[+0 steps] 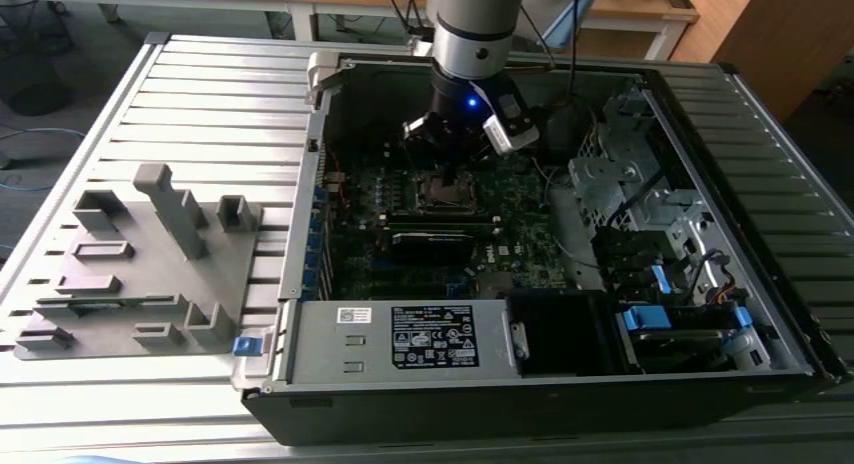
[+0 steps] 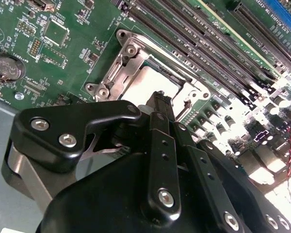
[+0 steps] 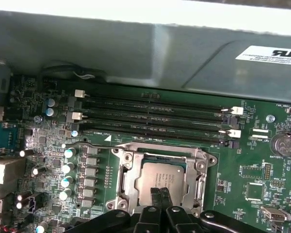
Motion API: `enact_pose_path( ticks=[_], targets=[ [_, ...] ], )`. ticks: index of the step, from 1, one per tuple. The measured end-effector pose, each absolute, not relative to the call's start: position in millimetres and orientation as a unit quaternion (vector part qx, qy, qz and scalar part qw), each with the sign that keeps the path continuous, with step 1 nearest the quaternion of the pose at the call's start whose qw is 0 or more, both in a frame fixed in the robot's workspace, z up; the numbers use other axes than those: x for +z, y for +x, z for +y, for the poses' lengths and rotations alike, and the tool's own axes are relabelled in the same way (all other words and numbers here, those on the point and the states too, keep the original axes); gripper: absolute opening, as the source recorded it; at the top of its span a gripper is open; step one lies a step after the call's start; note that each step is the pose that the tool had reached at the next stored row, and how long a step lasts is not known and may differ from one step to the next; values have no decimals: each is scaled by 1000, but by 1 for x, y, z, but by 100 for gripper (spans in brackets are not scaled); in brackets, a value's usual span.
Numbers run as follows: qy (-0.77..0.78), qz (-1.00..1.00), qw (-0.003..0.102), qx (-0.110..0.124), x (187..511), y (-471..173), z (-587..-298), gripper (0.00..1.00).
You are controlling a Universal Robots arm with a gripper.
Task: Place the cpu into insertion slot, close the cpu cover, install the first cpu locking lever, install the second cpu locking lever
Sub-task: 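Close the cpu cover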
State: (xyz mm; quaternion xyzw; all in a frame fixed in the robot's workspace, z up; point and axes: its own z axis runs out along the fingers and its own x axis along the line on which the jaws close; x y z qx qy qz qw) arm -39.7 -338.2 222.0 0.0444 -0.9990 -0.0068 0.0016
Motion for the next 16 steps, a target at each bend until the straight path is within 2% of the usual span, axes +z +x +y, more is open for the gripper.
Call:
enact_pose_path(
  ticks=[16],
  targets=[
    [44,-999,-4,-7,206,-67,-338,11]
  ],
)
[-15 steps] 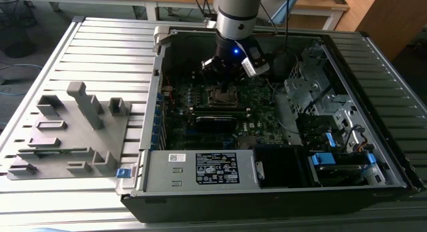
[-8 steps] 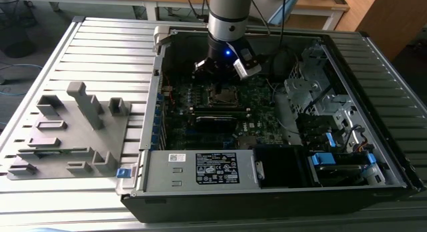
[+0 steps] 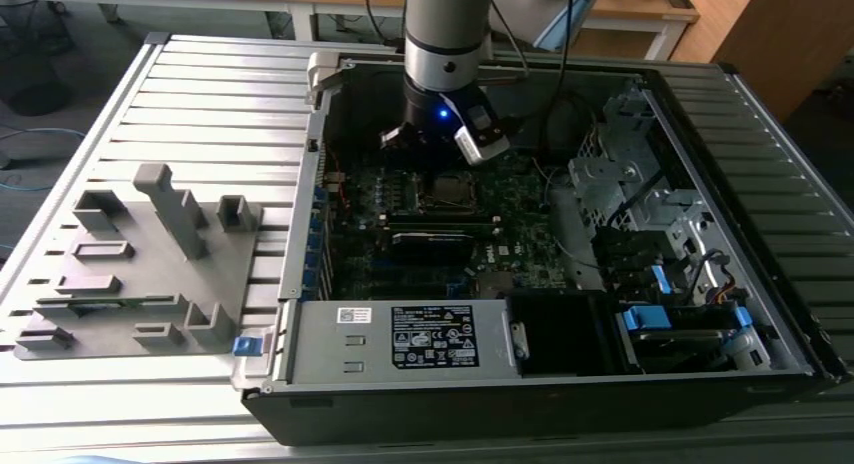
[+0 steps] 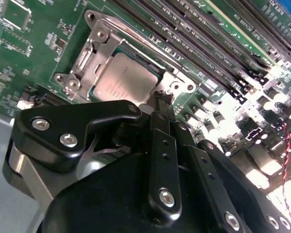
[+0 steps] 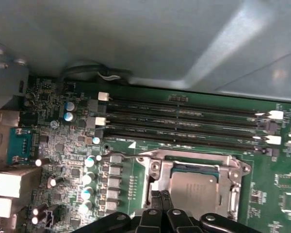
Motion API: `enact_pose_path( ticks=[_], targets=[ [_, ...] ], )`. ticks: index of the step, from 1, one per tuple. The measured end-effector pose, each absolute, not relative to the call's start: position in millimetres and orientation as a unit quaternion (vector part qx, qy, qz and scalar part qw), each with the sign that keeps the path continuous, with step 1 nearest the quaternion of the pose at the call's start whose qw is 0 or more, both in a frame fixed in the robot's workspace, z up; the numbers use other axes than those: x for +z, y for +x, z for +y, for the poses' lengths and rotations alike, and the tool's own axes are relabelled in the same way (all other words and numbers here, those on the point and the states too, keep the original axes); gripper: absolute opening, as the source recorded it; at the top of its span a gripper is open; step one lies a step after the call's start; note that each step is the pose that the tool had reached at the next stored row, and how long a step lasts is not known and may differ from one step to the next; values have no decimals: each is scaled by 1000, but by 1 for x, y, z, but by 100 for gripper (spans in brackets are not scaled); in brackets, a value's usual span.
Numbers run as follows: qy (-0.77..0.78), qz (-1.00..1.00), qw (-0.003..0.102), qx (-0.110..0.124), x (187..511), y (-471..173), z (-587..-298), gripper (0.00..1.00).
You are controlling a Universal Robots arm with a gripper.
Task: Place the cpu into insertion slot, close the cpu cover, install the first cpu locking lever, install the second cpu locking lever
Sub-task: 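Close the cpu cover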
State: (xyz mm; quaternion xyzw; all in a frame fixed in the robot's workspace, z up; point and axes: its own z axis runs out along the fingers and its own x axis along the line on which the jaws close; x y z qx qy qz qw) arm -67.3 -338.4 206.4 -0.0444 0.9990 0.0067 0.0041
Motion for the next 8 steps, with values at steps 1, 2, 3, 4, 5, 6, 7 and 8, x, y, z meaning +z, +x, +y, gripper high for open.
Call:
enact_pose_path(
  ticks=[1,2,3,4,5,6,7,8],
  targets=[
    [-44,999,4,7,205,-68,-338,11],
    [-44,999,5,7,204,-69,-338,11],
    [-44,999,5,7,203,-70,-338,11],
    [-44,999,5,7,202,-70,-338,11],
    [-44,999,5,7,202,-70,-338,11],
    [-44,999,5,7,202,-70,-338,11],
    [-43,999,5,7,202,-70,-338,11],
    [-42,999,5,7,202,-70,-338,11]
  ],
)
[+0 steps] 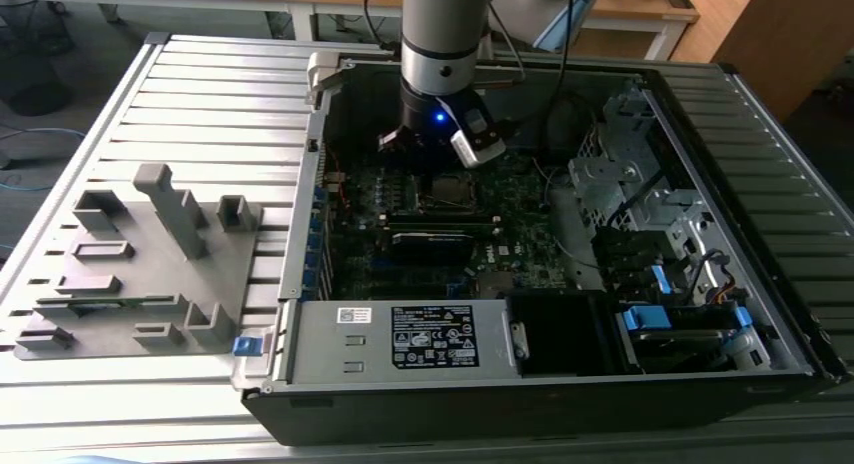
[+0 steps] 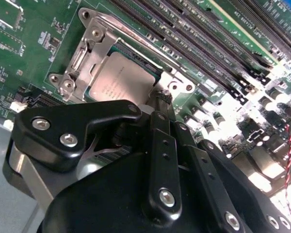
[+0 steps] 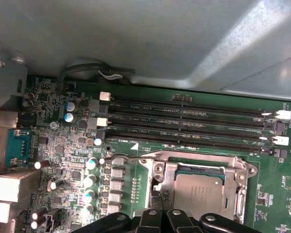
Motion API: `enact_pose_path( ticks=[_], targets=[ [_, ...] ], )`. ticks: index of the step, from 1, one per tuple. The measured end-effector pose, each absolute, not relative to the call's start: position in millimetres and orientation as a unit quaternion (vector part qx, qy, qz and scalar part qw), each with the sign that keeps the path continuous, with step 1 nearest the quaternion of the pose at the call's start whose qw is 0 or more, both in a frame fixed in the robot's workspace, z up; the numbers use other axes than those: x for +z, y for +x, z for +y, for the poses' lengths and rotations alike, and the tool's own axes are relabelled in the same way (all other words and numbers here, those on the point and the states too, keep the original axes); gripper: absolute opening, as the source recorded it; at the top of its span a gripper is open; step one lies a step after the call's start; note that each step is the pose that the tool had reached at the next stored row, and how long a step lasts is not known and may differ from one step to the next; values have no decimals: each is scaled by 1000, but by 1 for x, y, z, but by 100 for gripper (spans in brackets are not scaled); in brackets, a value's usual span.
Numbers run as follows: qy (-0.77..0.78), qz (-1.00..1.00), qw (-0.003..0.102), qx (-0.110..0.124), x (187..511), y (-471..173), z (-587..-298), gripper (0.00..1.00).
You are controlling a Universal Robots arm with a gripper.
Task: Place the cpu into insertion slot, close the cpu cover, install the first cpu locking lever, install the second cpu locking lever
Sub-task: 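Close the cpu cover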
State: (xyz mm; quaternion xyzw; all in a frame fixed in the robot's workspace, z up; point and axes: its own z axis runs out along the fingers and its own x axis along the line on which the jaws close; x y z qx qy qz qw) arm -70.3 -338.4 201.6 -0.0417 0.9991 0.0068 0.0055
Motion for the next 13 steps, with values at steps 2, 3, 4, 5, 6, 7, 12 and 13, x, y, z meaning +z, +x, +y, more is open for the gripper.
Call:
enact_pose_path(
  ticks=[2,3,4,5,6,7,12,13],
  targets=[
    [-39,999,6,7,201,-70,-338,11],
    [-39,999,6,7,201,-70,-337,11],
    [-39,999,5,7,201,-70,-337,11],
    [-38,999,6,7,201,-70,-337,11],
    [-38,999,6,7,201,-70,-337,11],
    [-38,999,6,7,201,-70,-336,11],
    [-37,999,5,7,198,-71,-336,11],
    [-37,999,5,7,198,-71,-336,11]
  ],
)
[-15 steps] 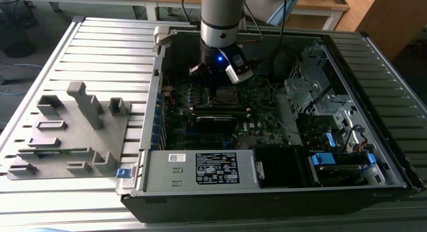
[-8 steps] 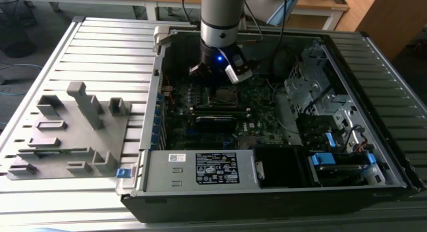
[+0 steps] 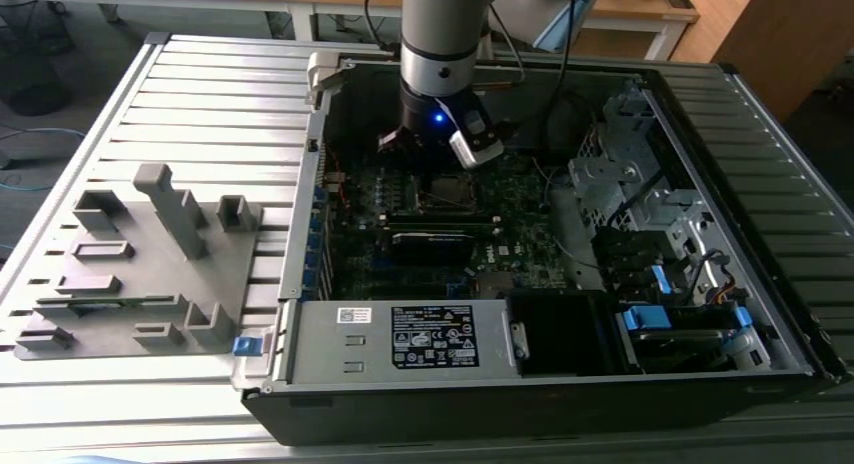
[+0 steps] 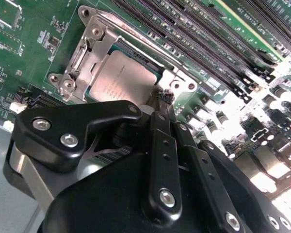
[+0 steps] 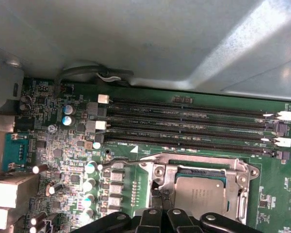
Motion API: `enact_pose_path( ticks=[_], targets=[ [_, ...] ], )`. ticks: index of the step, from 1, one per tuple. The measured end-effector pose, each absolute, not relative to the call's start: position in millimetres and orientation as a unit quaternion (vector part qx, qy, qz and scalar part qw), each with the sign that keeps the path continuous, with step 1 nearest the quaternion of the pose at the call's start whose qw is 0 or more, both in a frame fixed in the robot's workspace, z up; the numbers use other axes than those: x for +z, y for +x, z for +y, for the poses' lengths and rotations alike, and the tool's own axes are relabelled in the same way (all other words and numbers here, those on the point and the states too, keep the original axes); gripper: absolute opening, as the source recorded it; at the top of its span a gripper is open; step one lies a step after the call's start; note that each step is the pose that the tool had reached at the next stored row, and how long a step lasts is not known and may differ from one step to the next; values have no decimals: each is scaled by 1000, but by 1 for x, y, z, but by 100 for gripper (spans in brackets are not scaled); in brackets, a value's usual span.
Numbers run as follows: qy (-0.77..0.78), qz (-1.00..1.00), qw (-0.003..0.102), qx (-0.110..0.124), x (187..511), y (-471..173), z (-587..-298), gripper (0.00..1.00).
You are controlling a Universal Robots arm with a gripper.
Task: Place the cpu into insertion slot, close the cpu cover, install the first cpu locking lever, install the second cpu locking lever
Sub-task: 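Close the cpu cover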
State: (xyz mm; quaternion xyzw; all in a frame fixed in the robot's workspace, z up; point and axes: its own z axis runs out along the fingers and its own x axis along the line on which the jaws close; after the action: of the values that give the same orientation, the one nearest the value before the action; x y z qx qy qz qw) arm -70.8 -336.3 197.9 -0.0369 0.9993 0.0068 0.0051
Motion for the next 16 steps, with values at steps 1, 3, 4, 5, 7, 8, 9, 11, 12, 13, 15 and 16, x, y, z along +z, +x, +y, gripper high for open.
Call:
enact_pose_path(
  ticks=[1,3,4,5,7,8,9,11,12,13,15,16],
  targets=[
    [-37,999,5,7,198,-71,-336,11],
    [-37,999,5,7,197,-71,-336,11],
    [-37,999,5,7,197,-71,-336,11],
    [-37,999,5,7,197,-71,-336,11],
    [-37,999,5,7,197,-71,-336,11],
    [-37,999,5,7,197,-71,-336,11],
    [-37,999,6,7,197,-71,-336,11],
    [-37,999,6,8,198,-71,-336,11],
    [-37,999,6,8,199,-71,-336,11],
    [-37,999,6,8,200,-71,-336,11],
    [-37,999,6,8,203,-71,-336,11],
    [-37,999,6,7,204,-71,-336,11]
  ],
)
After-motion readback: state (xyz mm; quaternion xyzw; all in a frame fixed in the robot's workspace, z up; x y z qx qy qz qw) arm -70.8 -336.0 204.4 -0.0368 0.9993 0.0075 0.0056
